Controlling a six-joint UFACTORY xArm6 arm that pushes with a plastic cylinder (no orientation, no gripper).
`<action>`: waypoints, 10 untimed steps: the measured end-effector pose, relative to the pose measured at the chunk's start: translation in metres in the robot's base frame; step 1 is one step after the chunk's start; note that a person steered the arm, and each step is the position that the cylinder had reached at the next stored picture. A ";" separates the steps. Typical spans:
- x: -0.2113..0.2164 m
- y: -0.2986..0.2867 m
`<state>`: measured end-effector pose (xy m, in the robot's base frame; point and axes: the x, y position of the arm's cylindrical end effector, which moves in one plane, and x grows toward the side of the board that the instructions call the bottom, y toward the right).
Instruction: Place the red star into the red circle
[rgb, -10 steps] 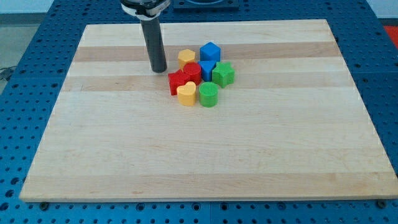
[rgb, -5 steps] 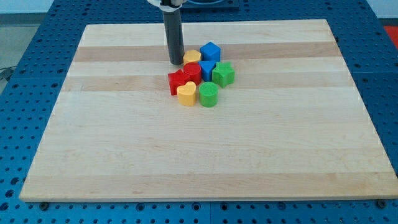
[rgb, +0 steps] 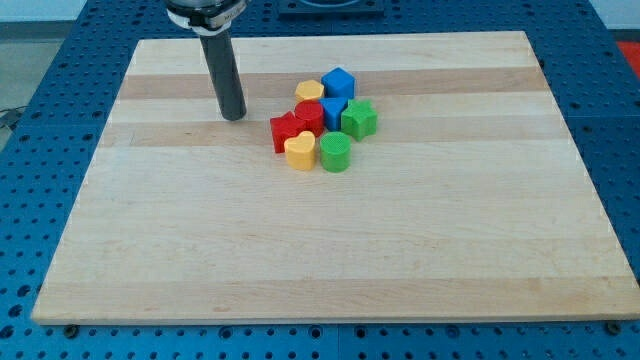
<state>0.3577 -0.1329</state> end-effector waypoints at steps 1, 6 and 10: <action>0.044 0.007; 0.053 0.048; 0.131 0.044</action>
<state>0.4886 -0.0889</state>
